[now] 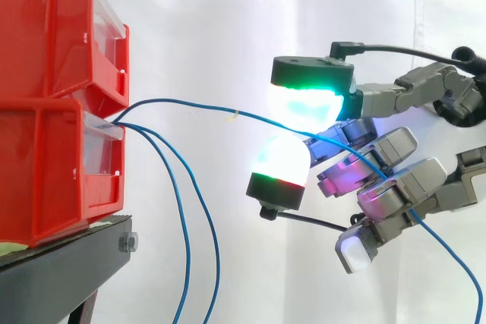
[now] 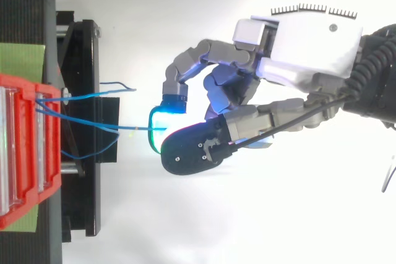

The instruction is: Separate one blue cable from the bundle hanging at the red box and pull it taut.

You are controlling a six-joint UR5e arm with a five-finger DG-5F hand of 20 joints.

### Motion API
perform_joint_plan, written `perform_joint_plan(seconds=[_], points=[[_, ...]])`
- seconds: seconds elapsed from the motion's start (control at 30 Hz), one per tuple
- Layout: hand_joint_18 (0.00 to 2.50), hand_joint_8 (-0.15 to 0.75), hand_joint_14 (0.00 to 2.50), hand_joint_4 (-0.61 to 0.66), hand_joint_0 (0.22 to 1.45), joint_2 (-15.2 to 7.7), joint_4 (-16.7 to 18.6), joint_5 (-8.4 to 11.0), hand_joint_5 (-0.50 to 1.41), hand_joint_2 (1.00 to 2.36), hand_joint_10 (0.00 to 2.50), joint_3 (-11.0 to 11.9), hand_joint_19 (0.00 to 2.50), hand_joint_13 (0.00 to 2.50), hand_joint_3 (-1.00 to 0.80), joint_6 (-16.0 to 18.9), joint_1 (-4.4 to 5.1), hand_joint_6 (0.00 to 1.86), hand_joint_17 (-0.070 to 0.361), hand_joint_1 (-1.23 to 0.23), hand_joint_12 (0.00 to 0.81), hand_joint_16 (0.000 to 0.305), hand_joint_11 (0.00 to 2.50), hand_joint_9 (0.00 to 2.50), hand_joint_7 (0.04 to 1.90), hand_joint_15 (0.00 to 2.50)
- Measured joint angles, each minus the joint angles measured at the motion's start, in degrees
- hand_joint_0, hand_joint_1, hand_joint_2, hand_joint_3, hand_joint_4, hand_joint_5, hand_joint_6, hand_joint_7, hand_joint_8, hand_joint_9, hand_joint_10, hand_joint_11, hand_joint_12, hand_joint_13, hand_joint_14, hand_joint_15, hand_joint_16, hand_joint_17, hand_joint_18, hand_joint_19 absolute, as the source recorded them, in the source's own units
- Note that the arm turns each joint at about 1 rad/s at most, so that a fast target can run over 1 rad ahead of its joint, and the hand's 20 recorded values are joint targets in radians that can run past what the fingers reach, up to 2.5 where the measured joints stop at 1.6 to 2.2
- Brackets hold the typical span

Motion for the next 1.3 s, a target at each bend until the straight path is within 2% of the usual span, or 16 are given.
perform_joint_plan(seconds=[0.17, 0.23, 0.43, 0.67, 0.8, 1.03, 1.3], points=[[0.75, 0.256, 0.49, 0.11, 0.67, 0.6, -0.1, 0.19, -0.25, 1.02, 2.15, 0.0, 0.69, 1.21, -0.31, 0.0, -0.03, 0.92, 0.101, -0.68, 0.301, 0.045, 1.18, 0.71, 0.94, 1.55], [0.74, 0.256, 0.50, 0.11, 0.62, 0.8, -0.2, 0.22, -0.25, 1.00, 2.15, 0.0, 0.69, 1.21, -0.50, 0.0, -0.04, 0.91, 0.100, -0.70, 0.307, 0.045, 1.19, 0.70, 0.93, 1.56], [0.75, 0.265, 0.52, 0.12, 0.57, 1.4, -0.7, 0.25, -0.25, 1.00, 2.17, 0.0, 0.69, 1.20, -0.50, 0.0, -0.11, 0.91, 0.102, -0.68, 0.307, 0.046, 1.16, 0.69, 0.93, 1.55], [0.74, 0.252, 0.50, 0.11, 0.59, 1.9, -0.8, 0.31, -0.25, 1.00, 2.14, 0.0, 0.69, 1.20, -0.50, 0.0, -0.20, 0.91, 0.101, -0.61, 0.306, 0.045, 1.17, 0.70, 0.92, 1.55], [0.74, 0.253, 0.51, 0.10, 0.63, 2.0, -0.8, 0.33, -0.25, 1.01, 2.13, 0.0, 0.69, 1.20, -0.42, 0.0, -0.28, 0.91, 0.100, -0.58, 0.303, 0.044, 1.18, 0.70, 0.94, 1.55], [0.74, 0.258, 0.51, 0.08, 0.66, 2.1, -0.8, 0.28, -0.25, 1.02, 2.13, 0.0, 0.69, 1.18, -0.26, 0.0, -0.44, 0.92, 0.099, -0.65, 0.298, 0.044, 1.19, 0.70, 0.98, 1.56], [0.74, 0.250, 0.51, 0.00, 0.68, 2.1, -0.8, 0.34, -0.24, 1.02, 2.14, 0.0, 0.70, 1.18, -0.21, 0.0, -0.48, 0.92, 0.099, -0.69, 0.302, 0.044, 1.17, 0.70, 1.00, 1.55]])
